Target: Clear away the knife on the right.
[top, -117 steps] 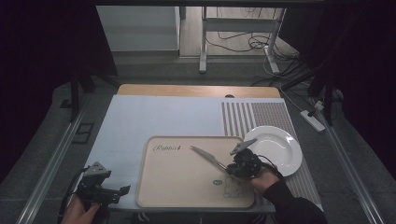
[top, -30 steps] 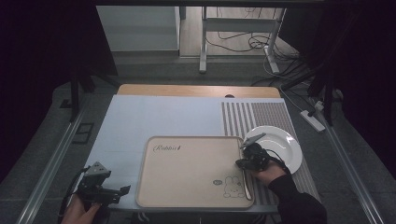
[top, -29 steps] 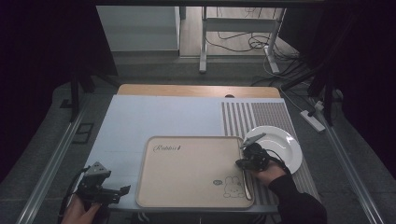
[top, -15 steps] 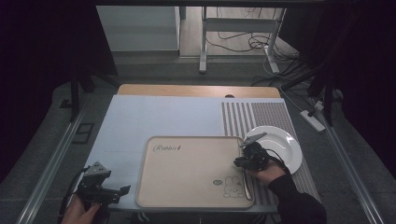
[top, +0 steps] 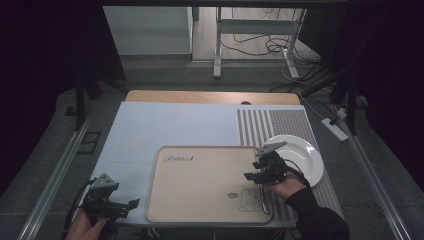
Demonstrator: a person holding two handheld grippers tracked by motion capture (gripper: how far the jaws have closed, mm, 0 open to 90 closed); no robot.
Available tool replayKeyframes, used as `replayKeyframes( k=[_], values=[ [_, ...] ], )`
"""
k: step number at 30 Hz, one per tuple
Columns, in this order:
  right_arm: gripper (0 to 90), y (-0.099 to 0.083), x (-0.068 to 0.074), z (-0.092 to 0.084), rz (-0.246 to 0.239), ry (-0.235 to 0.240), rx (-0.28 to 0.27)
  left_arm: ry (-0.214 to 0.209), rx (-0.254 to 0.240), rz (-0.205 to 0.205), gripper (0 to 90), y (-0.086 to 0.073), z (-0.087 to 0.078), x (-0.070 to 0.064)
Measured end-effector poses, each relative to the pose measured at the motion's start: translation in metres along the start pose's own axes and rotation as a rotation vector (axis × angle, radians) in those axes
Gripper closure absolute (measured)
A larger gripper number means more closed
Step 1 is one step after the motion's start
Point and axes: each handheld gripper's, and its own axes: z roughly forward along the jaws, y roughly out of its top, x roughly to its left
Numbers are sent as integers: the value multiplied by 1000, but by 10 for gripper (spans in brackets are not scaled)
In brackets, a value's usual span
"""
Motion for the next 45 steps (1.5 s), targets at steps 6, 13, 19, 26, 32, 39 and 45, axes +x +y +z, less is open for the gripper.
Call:
replayKeyframes(
  k=[6, 13, 19, 26, 32, 39, 45],
  values=[
    [172, 1, 3, -3, 15, -47, -35, 0, 0, 0, 28, 0, 0, 0],
    [53, -5, 1, -8, 36, -53, -52, 0, 0, 1, 28, 0, 0, 0],
    [1, -13, 1, -16, 23, -89, -88, -1, -2, -2, 28, 0, 0, 0],
    [0, -27, -2, -28, 40, -129, -103, -2, -2, -3, 28, 0, 0, 0],
    [0, -42, -7, -37, 71, -156, -108, -3, -2, -4, 28, 0, 0, 0],
    [0, -56, -9, -45, 114, -179, -125, -3, -3, -4, 28, 0, 0, 0],
    [0, -68, -10, -51, 145, -191, -132, -3, -4, -5, 28, 0, 0, 0]
  ],
)
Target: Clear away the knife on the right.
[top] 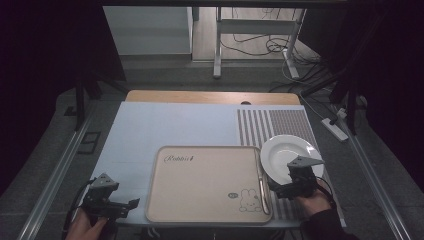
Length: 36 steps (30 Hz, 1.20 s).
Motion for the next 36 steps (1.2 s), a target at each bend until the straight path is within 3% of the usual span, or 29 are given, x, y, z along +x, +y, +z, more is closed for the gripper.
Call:
replayKeyframes(
  k=[26, 36],
  values=[
    [0, -31, -5, -30, 66, -67, -33, 1, 0, 0, 28, 0, 0, 0],
    [0, -35, -5, -35, 74, -91, -12, 2, -2, 0, 28, 0, 0, 0]
  ],
)
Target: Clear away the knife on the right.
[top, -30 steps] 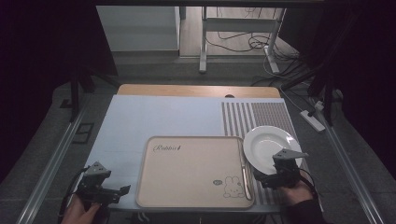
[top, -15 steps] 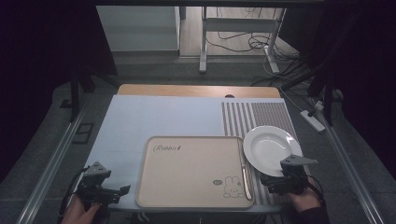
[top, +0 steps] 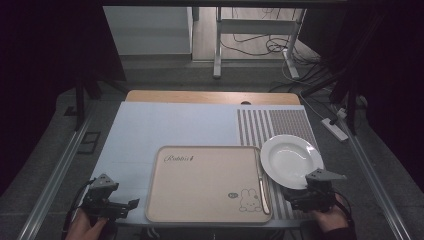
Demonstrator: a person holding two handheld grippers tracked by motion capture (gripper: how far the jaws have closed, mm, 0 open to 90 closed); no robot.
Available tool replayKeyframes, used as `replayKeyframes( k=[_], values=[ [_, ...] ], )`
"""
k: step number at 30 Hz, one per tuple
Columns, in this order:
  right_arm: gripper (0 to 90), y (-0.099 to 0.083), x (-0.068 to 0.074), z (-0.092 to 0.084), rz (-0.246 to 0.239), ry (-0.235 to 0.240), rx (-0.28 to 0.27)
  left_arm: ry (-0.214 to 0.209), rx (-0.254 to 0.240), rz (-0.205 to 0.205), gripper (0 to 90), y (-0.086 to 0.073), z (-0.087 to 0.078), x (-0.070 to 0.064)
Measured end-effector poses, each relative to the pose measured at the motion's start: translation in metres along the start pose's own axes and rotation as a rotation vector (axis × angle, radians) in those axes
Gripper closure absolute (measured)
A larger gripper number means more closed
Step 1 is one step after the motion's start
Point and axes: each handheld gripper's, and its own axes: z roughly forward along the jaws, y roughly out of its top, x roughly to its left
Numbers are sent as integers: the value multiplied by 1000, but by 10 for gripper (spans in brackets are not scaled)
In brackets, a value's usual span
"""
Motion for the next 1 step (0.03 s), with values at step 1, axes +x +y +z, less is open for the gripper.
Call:
replayKeyframes(
  k=[1],
  values=[
    [0, 0, 0, 0, -2, -1, 3, -1, 1, 1, 28, 0, 0, 0]
  ],
)
